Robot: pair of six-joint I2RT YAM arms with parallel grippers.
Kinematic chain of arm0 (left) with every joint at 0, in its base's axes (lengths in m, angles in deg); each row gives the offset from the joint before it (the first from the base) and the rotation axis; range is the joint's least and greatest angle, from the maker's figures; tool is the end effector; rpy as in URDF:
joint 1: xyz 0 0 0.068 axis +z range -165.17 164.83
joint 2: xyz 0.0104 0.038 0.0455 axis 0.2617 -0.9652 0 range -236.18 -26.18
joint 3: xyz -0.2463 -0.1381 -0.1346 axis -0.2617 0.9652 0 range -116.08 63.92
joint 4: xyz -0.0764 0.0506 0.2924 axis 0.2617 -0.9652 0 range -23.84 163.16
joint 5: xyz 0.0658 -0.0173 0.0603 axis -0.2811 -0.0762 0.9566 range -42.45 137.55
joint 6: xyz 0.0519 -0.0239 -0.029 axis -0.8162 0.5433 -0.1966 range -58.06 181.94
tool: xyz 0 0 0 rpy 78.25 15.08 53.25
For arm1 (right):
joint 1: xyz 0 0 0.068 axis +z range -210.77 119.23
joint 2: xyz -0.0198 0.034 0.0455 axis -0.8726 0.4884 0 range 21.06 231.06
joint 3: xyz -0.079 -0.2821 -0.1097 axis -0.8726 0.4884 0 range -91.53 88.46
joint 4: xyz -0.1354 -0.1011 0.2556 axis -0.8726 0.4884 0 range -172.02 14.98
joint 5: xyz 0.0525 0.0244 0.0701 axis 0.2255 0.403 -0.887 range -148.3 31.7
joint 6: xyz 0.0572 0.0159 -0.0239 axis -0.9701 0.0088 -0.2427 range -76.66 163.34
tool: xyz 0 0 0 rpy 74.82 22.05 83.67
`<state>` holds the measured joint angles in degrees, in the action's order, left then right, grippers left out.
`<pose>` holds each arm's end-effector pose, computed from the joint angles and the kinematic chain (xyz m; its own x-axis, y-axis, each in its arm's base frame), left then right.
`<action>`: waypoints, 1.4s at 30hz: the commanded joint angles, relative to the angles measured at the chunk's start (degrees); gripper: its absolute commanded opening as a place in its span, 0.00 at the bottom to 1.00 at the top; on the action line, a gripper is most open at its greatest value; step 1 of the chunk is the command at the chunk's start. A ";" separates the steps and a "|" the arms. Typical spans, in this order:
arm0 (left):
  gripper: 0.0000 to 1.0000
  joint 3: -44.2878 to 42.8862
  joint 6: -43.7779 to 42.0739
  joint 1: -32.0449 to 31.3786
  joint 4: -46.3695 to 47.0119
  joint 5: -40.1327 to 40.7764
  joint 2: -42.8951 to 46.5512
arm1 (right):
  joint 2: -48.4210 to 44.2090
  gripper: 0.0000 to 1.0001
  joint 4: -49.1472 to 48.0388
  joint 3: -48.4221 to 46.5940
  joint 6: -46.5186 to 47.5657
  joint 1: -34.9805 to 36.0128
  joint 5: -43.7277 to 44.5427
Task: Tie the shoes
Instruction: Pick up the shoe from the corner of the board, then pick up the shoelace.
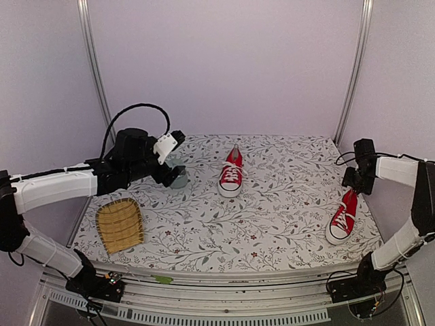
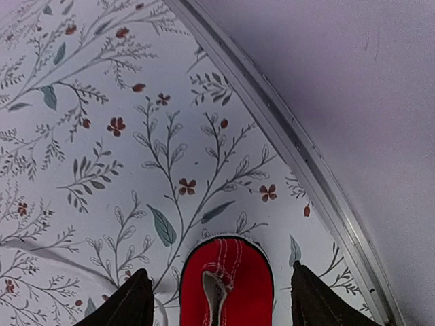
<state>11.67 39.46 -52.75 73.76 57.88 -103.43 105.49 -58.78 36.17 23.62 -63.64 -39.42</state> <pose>0.2868 -0.2094 0.2911 -0.1225 0.5691 -0.8131 0.5601 0.7160 0.4167 0.3374 -0.0331 0.2130 -0.6957 0.3547 -0.6247 0.4949 0.8670 -0.0588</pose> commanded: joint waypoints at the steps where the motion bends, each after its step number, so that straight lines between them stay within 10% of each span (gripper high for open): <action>1: 0.96 0.85 0.89 0.58 0.88 -1.17 -0.48 | 3.27 0.70 -0.70 0.91 -1.14 -2.09 -4.61; 7: 0.96 0.69 0.20 0.65 0.29 -1.47 -1.24 | 10.49 0.65 -2.32 1.27 -1.09 -3.19 -7.36; 13: 0.96 0.33 -0.07 0.59 -0.52 -2.08 -1.94 | 9.15 0.02 -4.13 2.31 -1.78 -3.13 -13.71; 28: 0.79 4.41 -6.50 -1.09 4.46 -32.23 0.82 | -4.29 0.00 5.15 -8.88 -4.05 20.31 -29.04; 42: 0.96 -0.57 -6.42 -13.96 40.48 -39.99 -21.53 | -9.62 0.01 -3.62 -23.77 -2.12 41.58 -41.00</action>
<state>13.92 29.87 -64.97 99.16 20.99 -118.78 97.57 -57.05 15.50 21.76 -24.12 -76.10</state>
